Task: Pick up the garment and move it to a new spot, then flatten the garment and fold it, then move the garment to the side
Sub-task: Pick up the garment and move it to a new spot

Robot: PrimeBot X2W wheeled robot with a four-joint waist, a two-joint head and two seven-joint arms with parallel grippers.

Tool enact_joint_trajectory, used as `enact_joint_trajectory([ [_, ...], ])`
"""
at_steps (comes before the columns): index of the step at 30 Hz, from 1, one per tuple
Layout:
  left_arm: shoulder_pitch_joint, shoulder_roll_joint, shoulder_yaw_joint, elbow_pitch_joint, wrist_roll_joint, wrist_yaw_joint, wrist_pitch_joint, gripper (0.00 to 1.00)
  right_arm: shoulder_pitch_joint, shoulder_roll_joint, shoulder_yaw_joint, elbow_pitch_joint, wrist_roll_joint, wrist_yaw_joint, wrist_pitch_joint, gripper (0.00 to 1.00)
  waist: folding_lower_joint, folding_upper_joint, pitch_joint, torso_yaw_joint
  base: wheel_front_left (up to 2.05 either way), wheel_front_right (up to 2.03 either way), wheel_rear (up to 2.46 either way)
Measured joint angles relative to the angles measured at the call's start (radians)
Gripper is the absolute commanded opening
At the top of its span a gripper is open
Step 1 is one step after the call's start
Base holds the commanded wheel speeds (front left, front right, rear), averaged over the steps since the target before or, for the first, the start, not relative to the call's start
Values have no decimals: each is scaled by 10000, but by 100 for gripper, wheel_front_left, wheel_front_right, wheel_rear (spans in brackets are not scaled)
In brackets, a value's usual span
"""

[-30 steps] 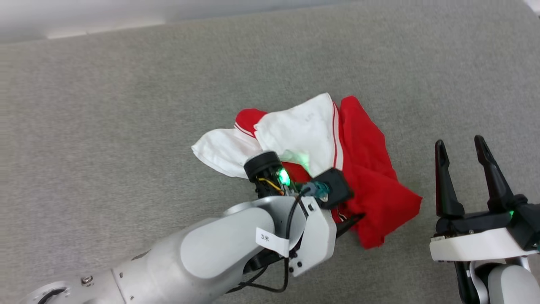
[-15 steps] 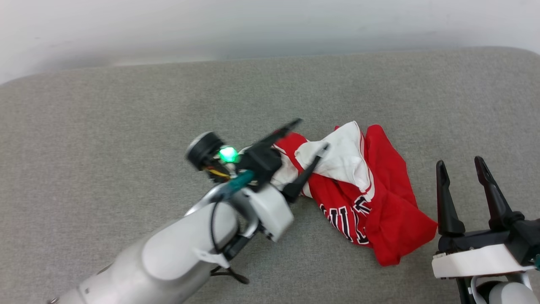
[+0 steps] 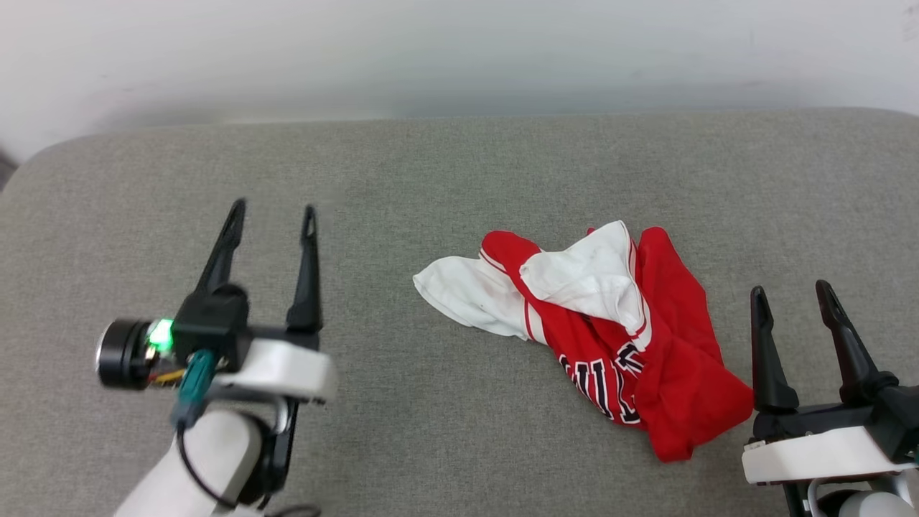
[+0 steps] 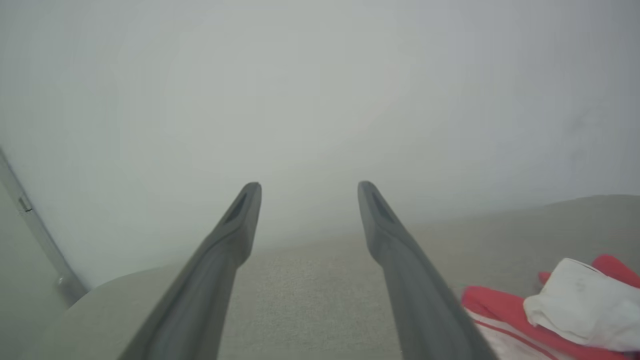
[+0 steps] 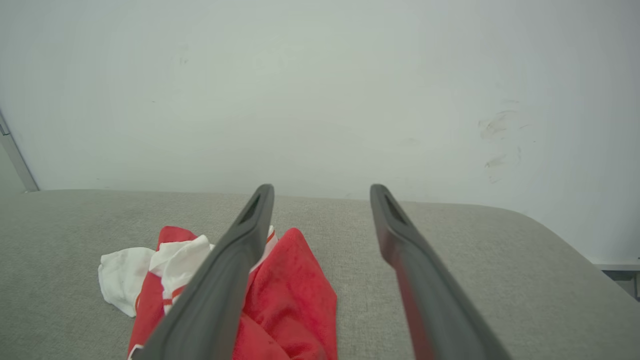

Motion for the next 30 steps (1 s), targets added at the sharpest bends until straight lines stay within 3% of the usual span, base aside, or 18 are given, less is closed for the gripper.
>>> enact_joint_trajectory([
  [6,1913,-443,1695,-428,943,-245,0,100,74,0,-15,23,4,0,0,100,0,0,-141,78,0,0,0],
  [12,3208,-1289,2823,-297,1624,-865,0,100,275,-2,-4,98,119,0,0,100,0,0,-399,134,0,0,0],
  [21,4068,-2376,3726,238,2472,-2054,0,100,738,-2,-4,205,347,0,0,100,0,0,-823,244,0,0,0],
  [30,4449,-3020,4500,462,3030,-2798,0,100,1060,-2,13,282,562,0,0,100,0,0,-1040,271,0,0,0],
])
